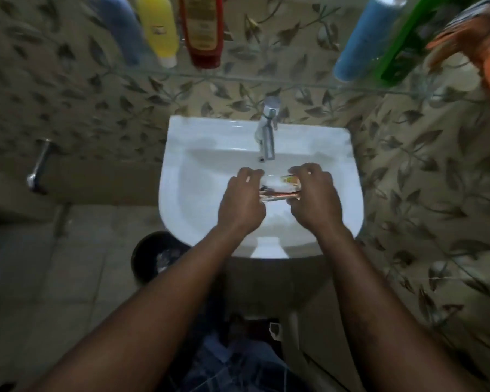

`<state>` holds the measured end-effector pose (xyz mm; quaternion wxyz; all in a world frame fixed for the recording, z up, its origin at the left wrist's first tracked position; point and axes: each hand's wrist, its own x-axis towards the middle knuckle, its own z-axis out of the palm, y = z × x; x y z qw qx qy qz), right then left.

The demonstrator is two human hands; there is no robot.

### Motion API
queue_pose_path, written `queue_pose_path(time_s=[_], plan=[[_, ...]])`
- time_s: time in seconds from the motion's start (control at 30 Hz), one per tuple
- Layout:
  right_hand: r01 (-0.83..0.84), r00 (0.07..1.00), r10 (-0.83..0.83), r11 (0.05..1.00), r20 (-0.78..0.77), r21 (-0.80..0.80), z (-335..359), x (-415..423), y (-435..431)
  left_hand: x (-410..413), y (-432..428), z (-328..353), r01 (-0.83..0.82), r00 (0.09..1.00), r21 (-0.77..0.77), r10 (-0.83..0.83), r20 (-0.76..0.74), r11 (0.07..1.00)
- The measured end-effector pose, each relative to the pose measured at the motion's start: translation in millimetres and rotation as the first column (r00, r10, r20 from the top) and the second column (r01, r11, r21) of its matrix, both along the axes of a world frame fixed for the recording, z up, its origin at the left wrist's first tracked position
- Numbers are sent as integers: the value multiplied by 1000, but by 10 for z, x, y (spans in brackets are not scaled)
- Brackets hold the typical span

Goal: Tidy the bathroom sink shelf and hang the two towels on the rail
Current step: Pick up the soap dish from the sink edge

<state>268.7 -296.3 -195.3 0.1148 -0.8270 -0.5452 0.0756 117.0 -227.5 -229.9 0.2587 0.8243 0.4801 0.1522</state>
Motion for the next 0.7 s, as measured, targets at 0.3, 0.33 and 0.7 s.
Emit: queue_pose_path(time_s=[0.3,0.33,0.7], plan=[[-437,897,436,899,-70,6,-190,-2054,198,-2195,-223,-49,-422,904,-49,417,-92,905],[-471,879,468,882,-89,-10,-287,-2277,239,-2437,-257,-137,-461,884,-65,451,-123,885],[-566,824,514,772,-240,-290,-2566,-3830,528,-3856,-321,-2185,-617,783,-301,532,-320,727]])
